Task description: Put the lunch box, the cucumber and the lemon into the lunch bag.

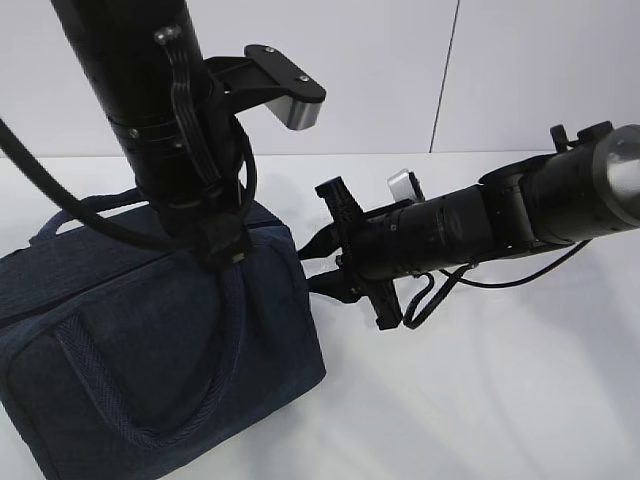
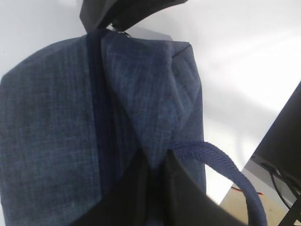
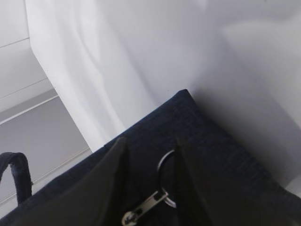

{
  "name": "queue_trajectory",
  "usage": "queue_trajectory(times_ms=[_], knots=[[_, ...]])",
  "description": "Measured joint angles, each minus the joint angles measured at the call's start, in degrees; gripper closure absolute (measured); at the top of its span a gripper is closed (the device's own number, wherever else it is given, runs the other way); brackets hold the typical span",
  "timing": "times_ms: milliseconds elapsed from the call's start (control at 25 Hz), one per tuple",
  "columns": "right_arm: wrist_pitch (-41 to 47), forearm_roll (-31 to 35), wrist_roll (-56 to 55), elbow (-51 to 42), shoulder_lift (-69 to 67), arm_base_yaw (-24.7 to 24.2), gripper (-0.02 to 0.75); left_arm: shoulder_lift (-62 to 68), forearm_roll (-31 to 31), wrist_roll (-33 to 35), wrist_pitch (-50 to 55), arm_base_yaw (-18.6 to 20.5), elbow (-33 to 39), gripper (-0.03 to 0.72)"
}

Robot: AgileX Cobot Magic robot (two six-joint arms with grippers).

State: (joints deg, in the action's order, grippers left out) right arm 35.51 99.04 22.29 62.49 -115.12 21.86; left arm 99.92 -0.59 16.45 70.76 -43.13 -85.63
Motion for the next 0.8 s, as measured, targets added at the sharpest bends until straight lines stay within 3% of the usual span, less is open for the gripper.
queue_trajectory(times_ms=[400,640,800], knots=[[10.4,4.0,10.0,0.0,0.0,-7.6,0.464,0.0,0.0,0.8,0.0,0.0,0.0,0.668],[19.0,4.0,16.4,0.0,0.0,-14.5,0.494,0.0,0.0,5.8,0.0,0.0,0.0,0.668],[24.2,4.0,21.8,0.0,0.0,-16.6,0.499,0.0,-0.5,10.5,0.0,0.0,0.0,0.668]])
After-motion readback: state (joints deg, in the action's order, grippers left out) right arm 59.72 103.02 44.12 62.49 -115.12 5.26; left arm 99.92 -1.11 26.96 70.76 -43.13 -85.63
